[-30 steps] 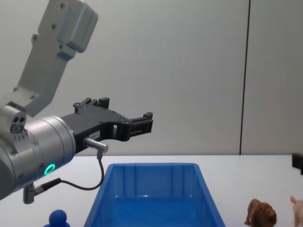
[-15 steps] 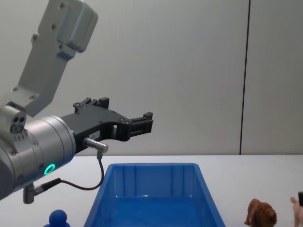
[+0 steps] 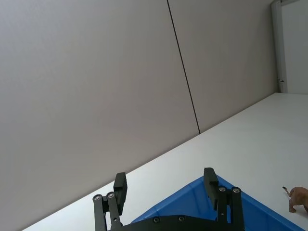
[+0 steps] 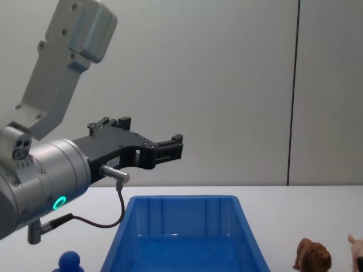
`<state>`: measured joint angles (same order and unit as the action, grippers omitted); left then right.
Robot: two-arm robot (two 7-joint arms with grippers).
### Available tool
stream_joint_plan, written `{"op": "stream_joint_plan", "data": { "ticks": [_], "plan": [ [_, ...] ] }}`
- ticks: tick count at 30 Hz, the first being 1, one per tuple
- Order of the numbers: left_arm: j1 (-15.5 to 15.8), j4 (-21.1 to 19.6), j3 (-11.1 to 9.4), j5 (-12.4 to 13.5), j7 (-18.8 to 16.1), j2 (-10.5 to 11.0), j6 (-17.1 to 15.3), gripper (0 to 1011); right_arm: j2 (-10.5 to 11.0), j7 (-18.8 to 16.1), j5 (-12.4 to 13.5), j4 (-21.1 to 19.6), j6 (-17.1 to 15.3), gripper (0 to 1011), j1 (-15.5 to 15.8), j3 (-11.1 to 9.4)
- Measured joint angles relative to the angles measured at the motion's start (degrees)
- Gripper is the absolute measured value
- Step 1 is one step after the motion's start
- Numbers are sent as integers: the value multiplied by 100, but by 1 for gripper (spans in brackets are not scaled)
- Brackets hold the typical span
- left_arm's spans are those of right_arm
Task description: Pick up the two dolls from the table and place them into the box.
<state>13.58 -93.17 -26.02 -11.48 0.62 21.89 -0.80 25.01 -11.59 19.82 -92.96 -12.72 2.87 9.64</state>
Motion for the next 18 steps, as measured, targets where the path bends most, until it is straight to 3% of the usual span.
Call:
{"op": "stream_joint_plan", "data": {
  "ticks": [9,18],
  "plan": [
    [0,0,0,0,0,0,0,1001,-99,-17,54,238,-182,994,-150,28],
    [0,0,0,0,0,0,0,1001,-192,-67,113,436,-326,794,-292,64]
  ]
}}
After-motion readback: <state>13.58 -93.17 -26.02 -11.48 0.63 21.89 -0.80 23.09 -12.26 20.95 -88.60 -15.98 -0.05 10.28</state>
